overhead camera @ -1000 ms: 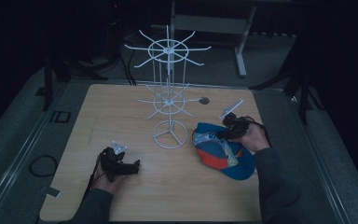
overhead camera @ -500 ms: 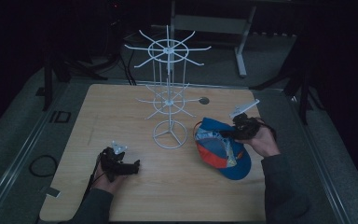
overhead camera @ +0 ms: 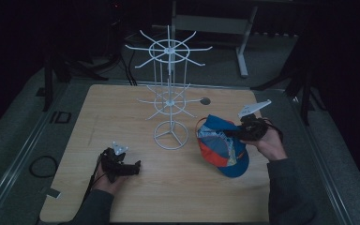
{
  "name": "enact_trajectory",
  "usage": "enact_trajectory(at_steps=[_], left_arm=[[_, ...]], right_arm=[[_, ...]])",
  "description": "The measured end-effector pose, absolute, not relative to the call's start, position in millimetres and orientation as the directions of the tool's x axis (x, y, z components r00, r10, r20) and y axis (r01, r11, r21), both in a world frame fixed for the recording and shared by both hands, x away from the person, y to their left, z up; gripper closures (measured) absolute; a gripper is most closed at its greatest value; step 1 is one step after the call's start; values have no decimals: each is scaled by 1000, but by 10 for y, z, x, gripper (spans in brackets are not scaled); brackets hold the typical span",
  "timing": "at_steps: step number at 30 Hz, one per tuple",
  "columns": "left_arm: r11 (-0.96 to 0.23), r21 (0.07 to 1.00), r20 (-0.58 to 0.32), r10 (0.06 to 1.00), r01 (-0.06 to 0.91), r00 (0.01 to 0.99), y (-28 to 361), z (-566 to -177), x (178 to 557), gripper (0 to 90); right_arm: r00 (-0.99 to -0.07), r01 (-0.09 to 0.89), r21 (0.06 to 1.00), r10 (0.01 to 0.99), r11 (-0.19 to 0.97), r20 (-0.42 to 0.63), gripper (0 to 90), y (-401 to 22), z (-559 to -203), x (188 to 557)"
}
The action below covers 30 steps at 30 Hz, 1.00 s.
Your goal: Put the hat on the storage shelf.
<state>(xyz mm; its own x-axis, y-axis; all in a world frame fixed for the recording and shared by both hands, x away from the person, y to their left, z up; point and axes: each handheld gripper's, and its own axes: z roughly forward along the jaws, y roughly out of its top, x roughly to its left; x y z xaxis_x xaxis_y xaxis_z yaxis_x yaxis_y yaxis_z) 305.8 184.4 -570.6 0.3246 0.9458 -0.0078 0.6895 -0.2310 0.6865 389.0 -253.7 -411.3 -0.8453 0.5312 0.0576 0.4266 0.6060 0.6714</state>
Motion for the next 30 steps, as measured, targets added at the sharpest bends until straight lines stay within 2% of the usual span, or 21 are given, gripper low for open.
enact_trajectory(at_steps=[30], left_arm=[[-232, 685, -8, 946, 691, 325, 1845, -5705, 3057, 1]], right_arm=[[-846, 400, 713, 532, 576, 45, 878, -2580, -3982, 3763]])
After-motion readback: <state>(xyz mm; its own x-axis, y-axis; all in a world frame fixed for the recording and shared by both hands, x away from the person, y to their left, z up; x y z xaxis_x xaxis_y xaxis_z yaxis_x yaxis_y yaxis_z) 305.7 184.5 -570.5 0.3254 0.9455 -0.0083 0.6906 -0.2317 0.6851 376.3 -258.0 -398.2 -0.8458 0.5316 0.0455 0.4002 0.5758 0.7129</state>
